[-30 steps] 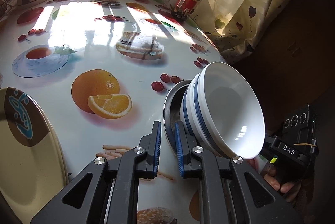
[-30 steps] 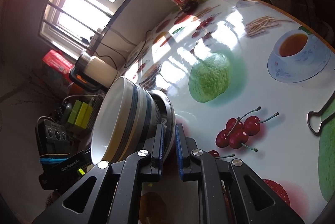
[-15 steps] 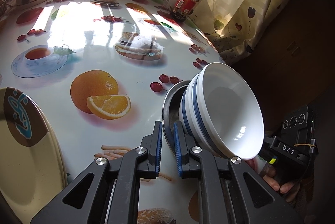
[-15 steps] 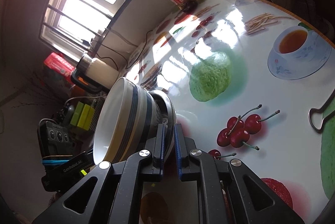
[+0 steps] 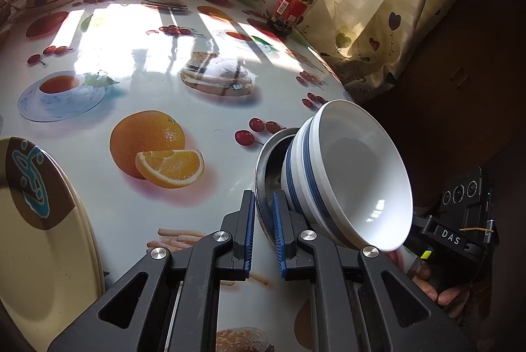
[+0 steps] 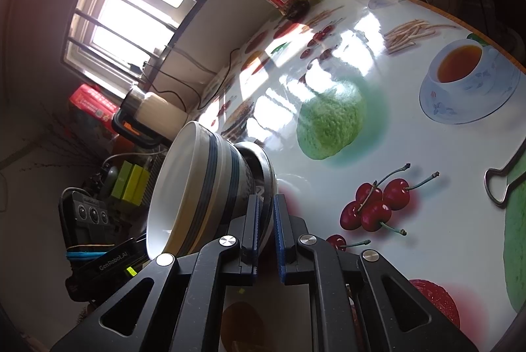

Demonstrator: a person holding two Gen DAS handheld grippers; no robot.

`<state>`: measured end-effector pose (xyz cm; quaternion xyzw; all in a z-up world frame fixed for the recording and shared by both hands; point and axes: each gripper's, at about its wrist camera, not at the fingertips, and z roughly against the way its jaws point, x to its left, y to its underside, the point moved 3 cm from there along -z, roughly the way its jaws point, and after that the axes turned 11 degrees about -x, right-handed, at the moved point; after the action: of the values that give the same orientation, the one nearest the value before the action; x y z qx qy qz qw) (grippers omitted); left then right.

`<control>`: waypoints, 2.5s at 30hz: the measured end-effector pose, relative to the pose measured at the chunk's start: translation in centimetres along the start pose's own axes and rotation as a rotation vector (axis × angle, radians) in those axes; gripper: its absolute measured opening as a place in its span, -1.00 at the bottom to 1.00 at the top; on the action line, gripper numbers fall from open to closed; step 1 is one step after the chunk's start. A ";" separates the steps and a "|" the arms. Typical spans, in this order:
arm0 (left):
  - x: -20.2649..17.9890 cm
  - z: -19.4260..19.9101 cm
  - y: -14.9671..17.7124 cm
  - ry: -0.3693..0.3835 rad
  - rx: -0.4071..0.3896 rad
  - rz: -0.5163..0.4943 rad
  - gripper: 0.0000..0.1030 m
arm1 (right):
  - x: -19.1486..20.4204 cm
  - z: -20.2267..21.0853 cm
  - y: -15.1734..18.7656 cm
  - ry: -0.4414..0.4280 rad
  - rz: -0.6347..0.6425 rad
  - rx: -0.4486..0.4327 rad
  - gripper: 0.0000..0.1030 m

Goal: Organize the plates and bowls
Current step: 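Carry the steel bowl stack with both grippers toward the yellow plates, then move the held bowl stack over the yellow plate stack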

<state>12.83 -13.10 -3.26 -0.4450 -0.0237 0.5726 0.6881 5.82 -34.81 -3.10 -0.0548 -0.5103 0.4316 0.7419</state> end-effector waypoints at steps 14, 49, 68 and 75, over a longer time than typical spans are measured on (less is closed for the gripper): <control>0.0 -0.1 -0.1 0.003 -0.002 -0.002 -0.78 | 0.1 0.2 -0.1 -0.003 -0.014 -0.004 -0.81; -0.3 1.4 -0.3 0.001 -0.045 -0.007 -0.78 | 1.8 0.4 -0.9 -0.019 0.012 -0.014 -0.81; 0.6 4.8 -1.1 -0.019 -0.104 0.016 -0.78 | 4.7 -0.2 -0.7 -0.057 0.056 0.011 -0.81; 1.5 5.9 -1.0 -0.038 -0.121 0.035 -0.78 | 5.7 -1.0 -0.2 -0.071 0.069 0.032 -0.81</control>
<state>10.92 -8.36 0.18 -0.4751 -0.0634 0.5906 0.6492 7.34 -30.64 0.58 -0.0451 -0.5274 0.4665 0.7087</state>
